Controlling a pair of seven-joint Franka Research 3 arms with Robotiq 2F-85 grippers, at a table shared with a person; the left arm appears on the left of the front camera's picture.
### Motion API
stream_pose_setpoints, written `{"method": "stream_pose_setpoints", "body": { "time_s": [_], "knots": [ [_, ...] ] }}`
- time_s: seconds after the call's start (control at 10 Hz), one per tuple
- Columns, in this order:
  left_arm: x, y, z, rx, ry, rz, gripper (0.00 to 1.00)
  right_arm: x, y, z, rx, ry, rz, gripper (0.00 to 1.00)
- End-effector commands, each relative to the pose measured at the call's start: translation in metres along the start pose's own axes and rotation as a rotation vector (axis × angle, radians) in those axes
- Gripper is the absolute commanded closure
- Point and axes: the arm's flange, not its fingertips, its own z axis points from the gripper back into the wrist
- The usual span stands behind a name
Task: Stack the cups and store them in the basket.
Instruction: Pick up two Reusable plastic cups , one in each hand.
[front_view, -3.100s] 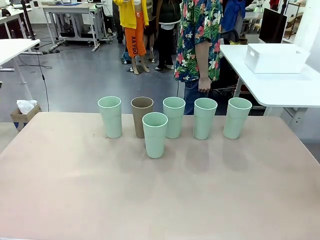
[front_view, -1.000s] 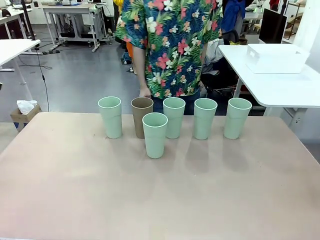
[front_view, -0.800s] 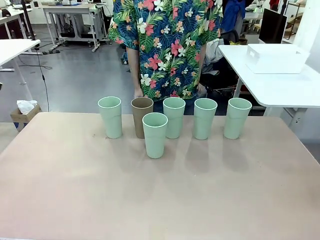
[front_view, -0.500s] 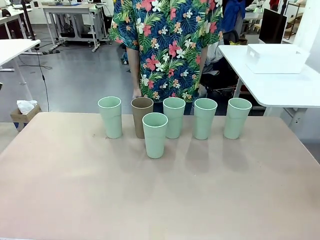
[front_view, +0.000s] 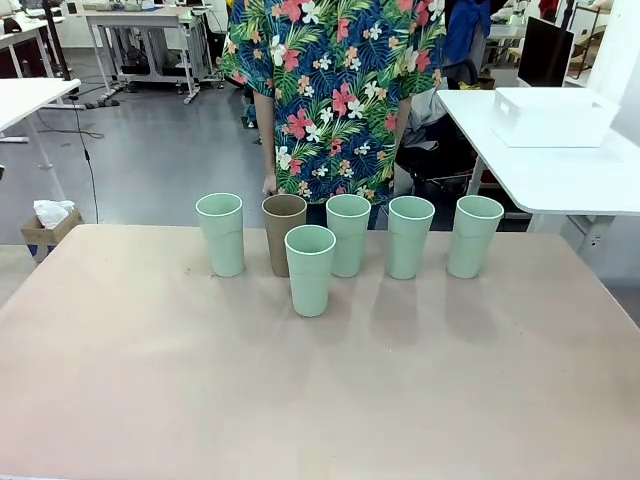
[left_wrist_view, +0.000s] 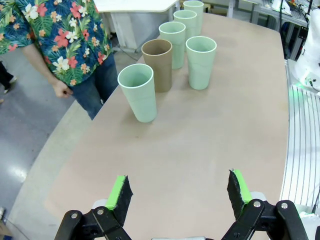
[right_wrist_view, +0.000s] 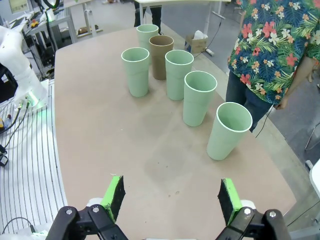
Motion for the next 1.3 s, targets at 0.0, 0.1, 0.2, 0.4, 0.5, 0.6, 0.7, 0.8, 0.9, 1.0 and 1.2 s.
{"method": "stream_pose_setpoints", "body": {
  "time_s": [0.0, 0.1, 0.2, 0.4, 0.5, 0.6, 0.7, 0.8, 0.9, 1.0, 1.2],
  "knots": [
    [0.0009, -0.0002, 0.0004, -0.003, -0.012, -0.005, 0.0, 0.002, -0.0014, -0.0002, -0.002, -0.025, 0.01, 0.0],
    [0.0009, -0.0002, 0.0004, -0.003, -0.012, -0.005, 0.0, 0.002, -0.0014, -0.0002, -0.002, -0.025, 0.01, 0.0],
    [0.0009, -0.0002, 0.0004, -0.003, -0.012, -0.005, 0.0, 0.002, -0.0014, -0.0002, -0.002, -0.025, 0.01, 0.0],
    [0.0009, -0.0002, 0.0004, -0.003, -0.012, -0.005, 0.0, 0.002, -0.0014, -0.0002, -0.002, -0.025, 0.01, 0.0],
    [0.0009, -0.0002, 0.0004, -0.003, -0.012, -0.005, 0.0, 0.002, -0.0014, -0.0002, -0.002, -0.025, 0.01, 0.0],
    [0.0009, -0.0002, 0.0004, -0.003, -0.012, -0.005, 0.0, 0.002, -0.0014, -0.0002, -0.002, -0.025, 0.01, 0.0],
    [0.0009, -0.0002, 0.0004, -0.003, -0.012, -0.005, 0.0, 0.002, -0.0014, -0.0002, -0.002, -0.025, 0.01, 0.0],
    [0.0009, -0.0002, 0.0004, -0.003, -0.012, -0.005, 0.0, 0.002, -0.0014, -0.0002, -0.002, -0.025, 0.01, 0.0],
    [0.0009, -0.0002, 0.0004, -0.003, -0.012, -0.005, 0.0, 0.002, -0.0014, -0.0002, -0.002, -0.025, 0.01, 0.0],
    [0.0009, -0.0002, 0.0004, -0.003, -0.012, -0.005, 0.0, 0.002, -0.0014, -0.0002, -0.002, -0.025, 0.01, 0.0],
    [0.0009, -0.0002, 0.0004, -0.003, -0.012, -0.005, 0.0, 0.002, -0.0014, -0.0002, -0.002, -0.025, 0.01, 0.0]
  ]
}}
